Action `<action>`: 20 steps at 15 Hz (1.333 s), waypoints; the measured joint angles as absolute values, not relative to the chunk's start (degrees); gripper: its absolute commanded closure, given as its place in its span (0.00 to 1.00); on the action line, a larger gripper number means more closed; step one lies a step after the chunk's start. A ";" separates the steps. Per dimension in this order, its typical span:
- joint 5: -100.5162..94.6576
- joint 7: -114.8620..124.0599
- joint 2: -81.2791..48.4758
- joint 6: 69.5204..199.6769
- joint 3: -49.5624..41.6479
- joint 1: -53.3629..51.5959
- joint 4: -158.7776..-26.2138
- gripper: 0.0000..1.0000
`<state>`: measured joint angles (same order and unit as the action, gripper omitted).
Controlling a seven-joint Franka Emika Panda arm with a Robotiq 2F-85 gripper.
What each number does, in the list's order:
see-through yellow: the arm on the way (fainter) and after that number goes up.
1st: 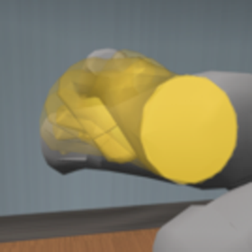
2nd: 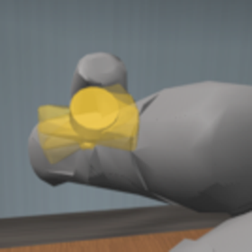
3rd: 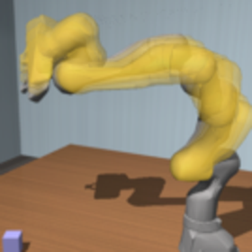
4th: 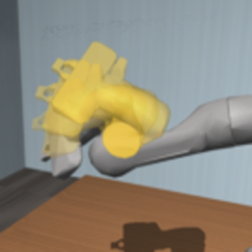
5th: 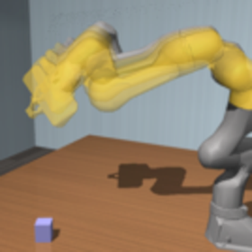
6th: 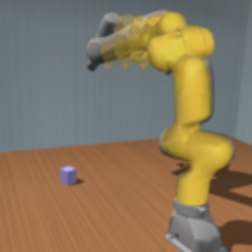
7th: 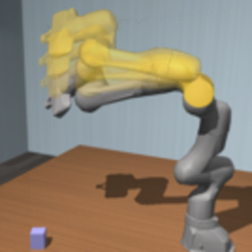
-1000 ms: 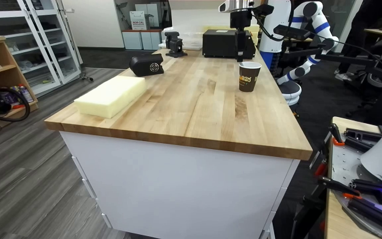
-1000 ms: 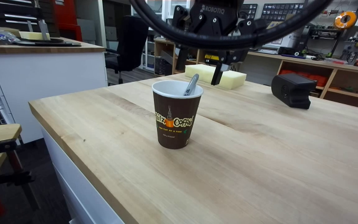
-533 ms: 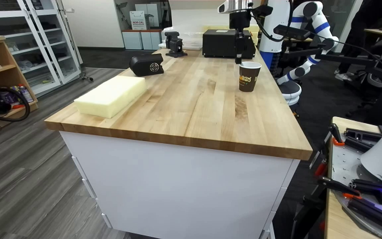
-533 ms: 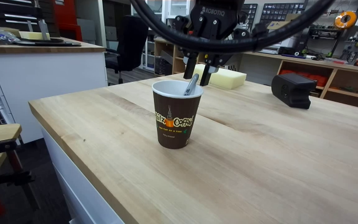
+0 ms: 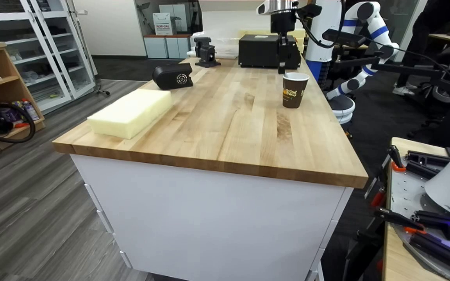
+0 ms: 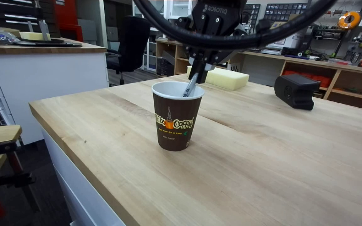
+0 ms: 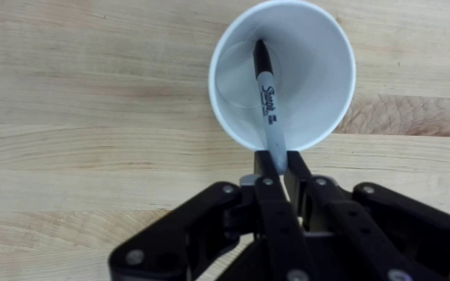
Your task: Take the pen out of the cup and put it on the counter
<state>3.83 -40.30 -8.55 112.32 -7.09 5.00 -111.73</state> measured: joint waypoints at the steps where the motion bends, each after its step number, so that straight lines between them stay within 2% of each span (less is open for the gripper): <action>1: 3.83 -40.32 -8.55 111.53 -7.05 5.05 -111.45 0.97; 13: 2.54 -40.36 -8.55 99.74 -6.65 5.15 -105.73 0.97; 20: -1.10 -40.00 -8.44 99.24 -5.51 5.05 -103.01 0.97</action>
